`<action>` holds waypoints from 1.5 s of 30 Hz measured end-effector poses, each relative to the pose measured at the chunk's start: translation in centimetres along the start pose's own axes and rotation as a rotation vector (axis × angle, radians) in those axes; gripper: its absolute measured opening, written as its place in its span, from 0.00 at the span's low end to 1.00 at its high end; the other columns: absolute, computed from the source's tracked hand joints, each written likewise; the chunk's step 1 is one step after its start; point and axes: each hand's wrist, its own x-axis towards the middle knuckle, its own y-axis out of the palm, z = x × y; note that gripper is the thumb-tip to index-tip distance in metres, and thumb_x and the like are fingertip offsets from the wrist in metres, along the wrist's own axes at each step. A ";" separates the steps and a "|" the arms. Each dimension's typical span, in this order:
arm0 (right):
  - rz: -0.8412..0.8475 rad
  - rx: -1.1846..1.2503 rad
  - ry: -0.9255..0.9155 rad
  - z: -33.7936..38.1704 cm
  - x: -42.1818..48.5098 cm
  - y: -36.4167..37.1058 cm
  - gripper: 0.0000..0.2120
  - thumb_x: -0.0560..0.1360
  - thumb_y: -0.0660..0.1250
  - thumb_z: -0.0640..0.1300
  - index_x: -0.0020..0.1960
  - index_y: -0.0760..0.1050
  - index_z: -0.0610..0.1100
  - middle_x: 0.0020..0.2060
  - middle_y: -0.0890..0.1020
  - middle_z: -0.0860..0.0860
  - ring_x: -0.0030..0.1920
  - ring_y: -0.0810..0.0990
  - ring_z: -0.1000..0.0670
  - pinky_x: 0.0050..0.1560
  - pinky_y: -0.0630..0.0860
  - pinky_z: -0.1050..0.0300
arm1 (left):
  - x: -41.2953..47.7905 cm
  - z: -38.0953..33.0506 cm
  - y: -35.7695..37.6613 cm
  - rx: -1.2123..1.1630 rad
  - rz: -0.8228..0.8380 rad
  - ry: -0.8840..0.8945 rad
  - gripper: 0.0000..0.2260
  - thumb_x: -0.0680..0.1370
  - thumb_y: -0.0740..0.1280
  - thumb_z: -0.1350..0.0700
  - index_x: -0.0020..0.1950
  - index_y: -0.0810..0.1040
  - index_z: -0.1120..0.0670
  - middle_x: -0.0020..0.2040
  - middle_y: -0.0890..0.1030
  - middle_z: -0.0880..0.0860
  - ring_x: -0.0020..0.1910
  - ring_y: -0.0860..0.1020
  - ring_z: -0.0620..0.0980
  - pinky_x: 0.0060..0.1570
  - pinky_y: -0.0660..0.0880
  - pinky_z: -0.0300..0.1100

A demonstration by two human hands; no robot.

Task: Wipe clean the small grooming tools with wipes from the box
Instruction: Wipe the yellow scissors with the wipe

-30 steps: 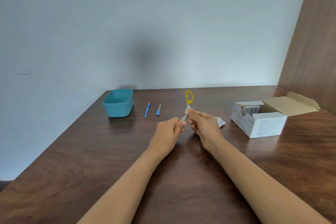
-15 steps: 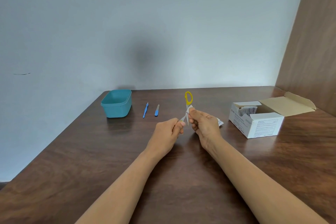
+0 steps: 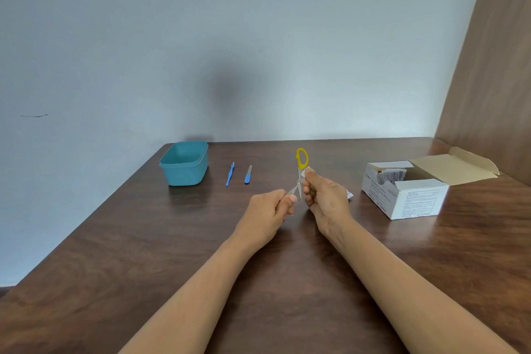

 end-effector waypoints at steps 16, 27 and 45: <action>-0.058 -0.022 -0.017 0.3 0.1 0.0 0.11 0.75 0.69 0.44 0.35 0.77 0.42 0.27 0.74 0.50 0.27 0.69 0.55 0.29 0.67 0.65 | 0.0 -0.1 -0.1 0.010 0.004 -0.010 0.16 0.82 0.58 0.48 0.36 0.74 0.50 0.29 0.73 0.46 0.30 0.71 0.40 0.33 0.66 0.31; 0.058 0.145 0.106 1.0 0.2 -0.6 0.05 0.75 0.69 0.41 0.42 0.78 0.41 0.31 0.82 0.51 0.26 0.75 0.59 0.27 0.70 0.69 | 0.2 -0.2 -0.3 -0.048 -0.133 -0.068 0.15 0.82 0.58 0.50 0.36 0.74 0.52 0.28 0.72 0.44 0.30 0.70 0.45 0.35 0.66 0.39; 0.242 -0.134 0.067 0.7 0.0 -0.5 0.04 0.74 0.69 0.40 0.45 0.81 0.40 0.32 0.84 0.50 0.30 0.75 0.58 0.30 0.72 0.68 | 0.1 -0.7 -0.9 -0.056 -0.162 -0.053 0.13 0.82 0.56 0.56 0.41 0.74 0.56 0.28 0.67 0.46 0.27 0.67 0.42 0.30 0.64 0.34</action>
